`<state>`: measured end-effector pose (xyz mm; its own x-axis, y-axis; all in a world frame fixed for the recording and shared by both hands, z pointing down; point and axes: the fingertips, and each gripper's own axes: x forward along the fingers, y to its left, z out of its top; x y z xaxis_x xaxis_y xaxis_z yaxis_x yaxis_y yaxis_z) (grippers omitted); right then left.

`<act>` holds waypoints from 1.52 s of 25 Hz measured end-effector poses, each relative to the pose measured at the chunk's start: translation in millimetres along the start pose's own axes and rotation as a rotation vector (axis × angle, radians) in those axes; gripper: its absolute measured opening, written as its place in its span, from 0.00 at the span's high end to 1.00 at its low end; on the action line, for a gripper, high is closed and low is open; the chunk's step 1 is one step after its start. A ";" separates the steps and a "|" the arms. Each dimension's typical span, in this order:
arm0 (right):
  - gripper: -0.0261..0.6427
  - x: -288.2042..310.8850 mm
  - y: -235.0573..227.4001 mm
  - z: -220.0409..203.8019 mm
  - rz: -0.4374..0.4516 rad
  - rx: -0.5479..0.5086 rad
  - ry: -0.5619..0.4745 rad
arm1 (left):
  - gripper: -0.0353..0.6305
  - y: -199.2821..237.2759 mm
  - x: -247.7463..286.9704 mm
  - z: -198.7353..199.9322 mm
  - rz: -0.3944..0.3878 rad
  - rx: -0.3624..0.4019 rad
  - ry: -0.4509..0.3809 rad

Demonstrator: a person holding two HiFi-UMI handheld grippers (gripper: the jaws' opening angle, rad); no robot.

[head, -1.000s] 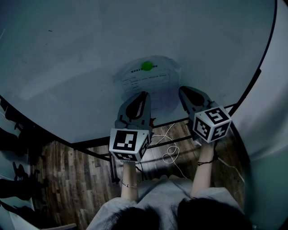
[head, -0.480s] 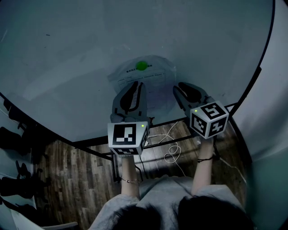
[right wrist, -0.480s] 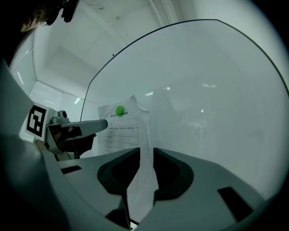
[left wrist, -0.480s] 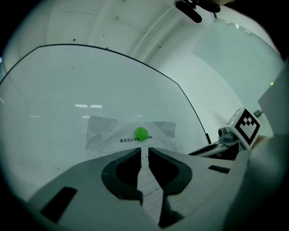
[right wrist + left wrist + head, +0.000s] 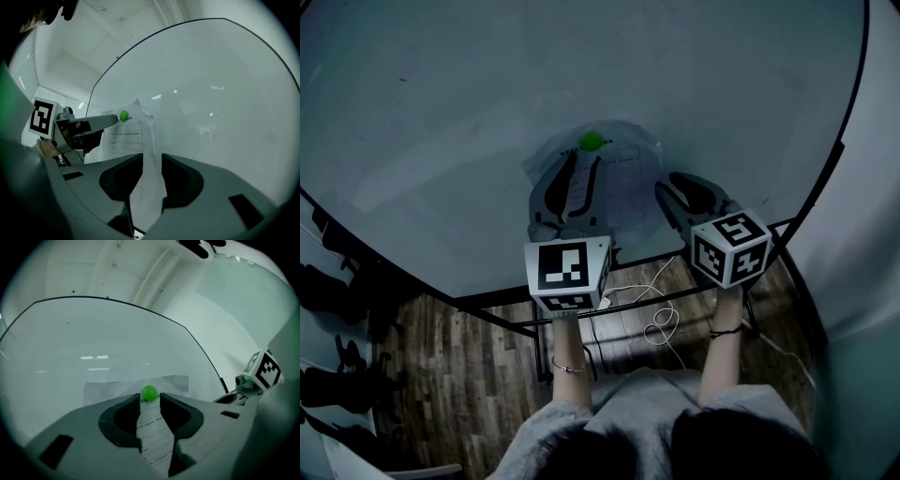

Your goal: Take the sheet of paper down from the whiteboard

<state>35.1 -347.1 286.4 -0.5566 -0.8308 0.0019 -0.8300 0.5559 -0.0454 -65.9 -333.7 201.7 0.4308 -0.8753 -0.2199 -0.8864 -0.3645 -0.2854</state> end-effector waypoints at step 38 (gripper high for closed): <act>0.96 22.1 6.3 -15.0 0.062 -0.016 0.080 | 0.76 -6.6 24.3 0.7 0.116 0.332 0.027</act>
<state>17.1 -361.5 301.1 -0.6078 -0.7901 0.0792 -0.7938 0.6074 -0.0318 -49.5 -352.4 197.5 0.3218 -0.9147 -0.2447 -0.8238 -0.1431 -0.5485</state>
